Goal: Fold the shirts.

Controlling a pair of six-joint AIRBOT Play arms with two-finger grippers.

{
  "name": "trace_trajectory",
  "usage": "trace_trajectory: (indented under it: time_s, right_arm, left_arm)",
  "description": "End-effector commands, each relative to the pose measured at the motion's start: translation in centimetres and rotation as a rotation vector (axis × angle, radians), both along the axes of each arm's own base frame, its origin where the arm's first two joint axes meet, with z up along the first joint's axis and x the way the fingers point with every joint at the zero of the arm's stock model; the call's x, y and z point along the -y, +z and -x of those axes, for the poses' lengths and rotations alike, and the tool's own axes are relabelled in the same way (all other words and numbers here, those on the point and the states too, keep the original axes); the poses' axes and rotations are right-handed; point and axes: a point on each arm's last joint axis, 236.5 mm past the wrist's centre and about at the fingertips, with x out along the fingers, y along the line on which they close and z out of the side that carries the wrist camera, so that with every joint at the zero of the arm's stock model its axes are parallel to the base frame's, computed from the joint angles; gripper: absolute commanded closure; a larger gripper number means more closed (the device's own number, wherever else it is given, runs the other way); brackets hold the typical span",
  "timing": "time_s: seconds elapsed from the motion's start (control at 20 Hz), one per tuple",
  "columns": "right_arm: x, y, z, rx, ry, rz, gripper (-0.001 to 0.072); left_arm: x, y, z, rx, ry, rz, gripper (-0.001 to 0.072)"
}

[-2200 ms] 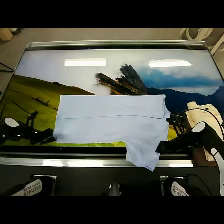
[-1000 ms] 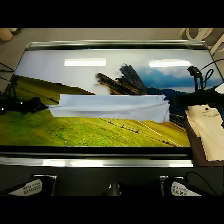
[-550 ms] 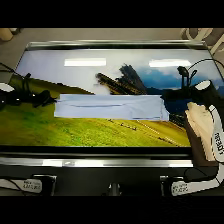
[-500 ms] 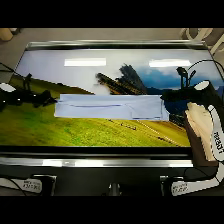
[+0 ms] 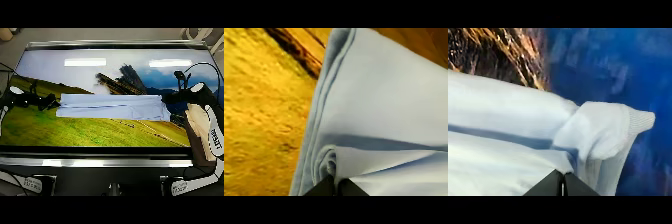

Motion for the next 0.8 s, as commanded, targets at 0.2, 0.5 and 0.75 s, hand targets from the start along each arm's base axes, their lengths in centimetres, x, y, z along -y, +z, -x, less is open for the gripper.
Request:
trace_trajectory:
  time_s: [0.2, 0.5, 0.75]
  right_arm:
    - [-0.3, 1.5, 1.0, -0.025, 0.027, -0.046, 0.0009]
    - [3.9, 0.6, 5.8, -0.207, 0.034, -0.087, -0.0008]
    - [1.4, -3.1, 6.4, -0.306, 0.032, -0.242, -0.0008]
  left_arm:
    - [1.2, 1.5, 0.1, -0.013, -0.028, 0.039, 0.0058]
    - [0.4, 10.1, -1.9, 0.182, -0.036, -0.015, 0.0062]
    - [1.9, 17.4, -0.6, 0.345, -0.096, -0.071, 0.0112]
